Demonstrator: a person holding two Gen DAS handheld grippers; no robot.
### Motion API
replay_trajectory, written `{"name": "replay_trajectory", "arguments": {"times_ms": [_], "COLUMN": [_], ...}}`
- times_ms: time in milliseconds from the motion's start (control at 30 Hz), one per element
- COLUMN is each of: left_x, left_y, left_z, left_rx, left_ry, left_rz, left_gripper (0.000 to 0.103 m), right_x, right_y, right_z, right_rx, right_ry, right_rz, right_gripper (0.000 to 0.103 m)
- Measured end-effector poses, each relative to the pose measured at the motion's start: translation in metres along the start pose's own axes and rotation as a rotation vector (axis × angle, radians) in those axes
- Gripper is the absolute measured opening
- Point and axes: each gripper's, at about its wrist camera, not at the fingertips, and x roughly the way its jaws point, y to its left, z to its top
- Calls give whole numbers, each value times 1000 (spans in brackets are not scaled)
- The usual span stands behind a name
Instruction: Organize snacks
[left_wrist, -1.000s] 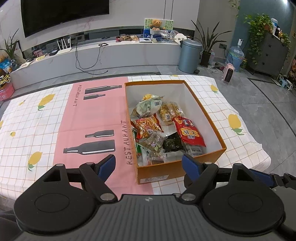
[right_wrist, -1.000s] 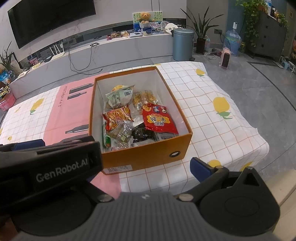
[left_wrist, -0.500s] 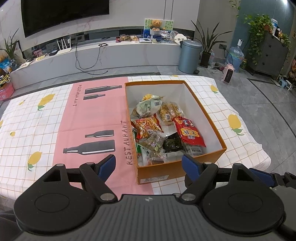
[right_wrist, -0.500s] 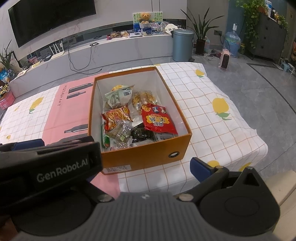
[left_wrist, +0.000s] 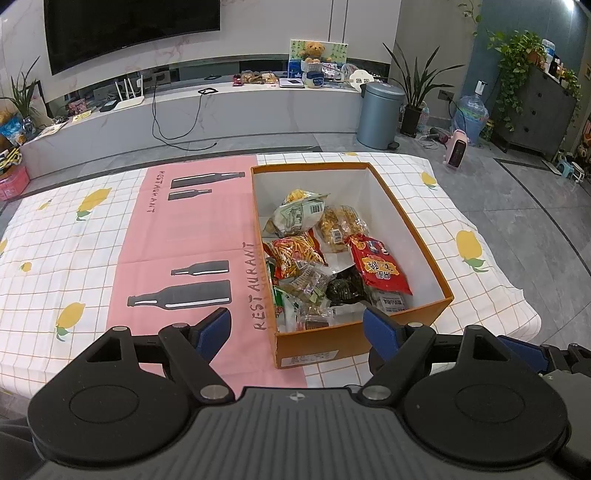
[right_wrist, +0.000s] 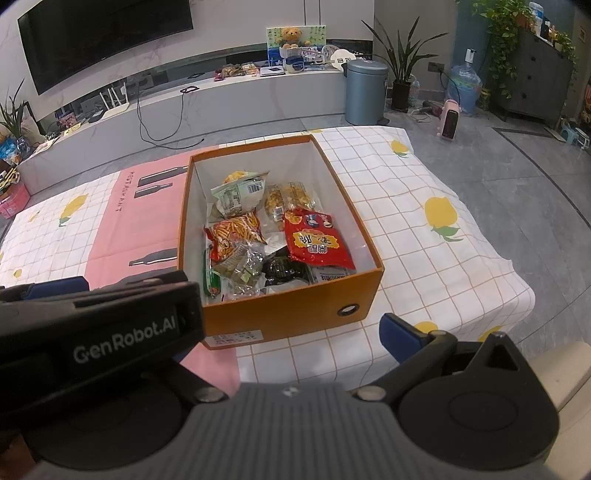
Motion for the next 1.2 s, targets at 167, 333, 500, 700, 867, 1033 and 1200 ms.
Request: {"name": "replay_trajectory", "arguments": {"times_ms": [167, 333, 500, 700, 867, 1033, 1200], "left_x": [-2, -4, -5, -7, -8, -12, -13], "left_y": [0, 0, 3, 7, 7, 11, 15], "left_z": [0, 0, 1, 1, 1, 0, -2], "left_rx": [-2, -4, -2, -10, -13, -19, -27], "left_ry": [-7, -9, -10, -15, -16, -23, -22], "left_rz": [2, 2, 4, 10, 11, 11, 10], "left_gripper": [95, 95, 95, 95, 95, 95, 95], "right_x": [-1, -3, -4, -5, -7, -9, -10], "right_y": [3, 5, 7, 9, 11, 15, 19], "right_z": [0, 1, 0, 0, -1, -1, -2], "right_rx": [-2, -6, -9, -12, -15, -21, -28], "right_ry": [-7, -11, -14, -18, -20, -26, -25], "right_rz": [-2, -4, -2, -3, -5, -9, -10], "right_gripper": [100, 100, 100, 100, 100, 100, 100]}}
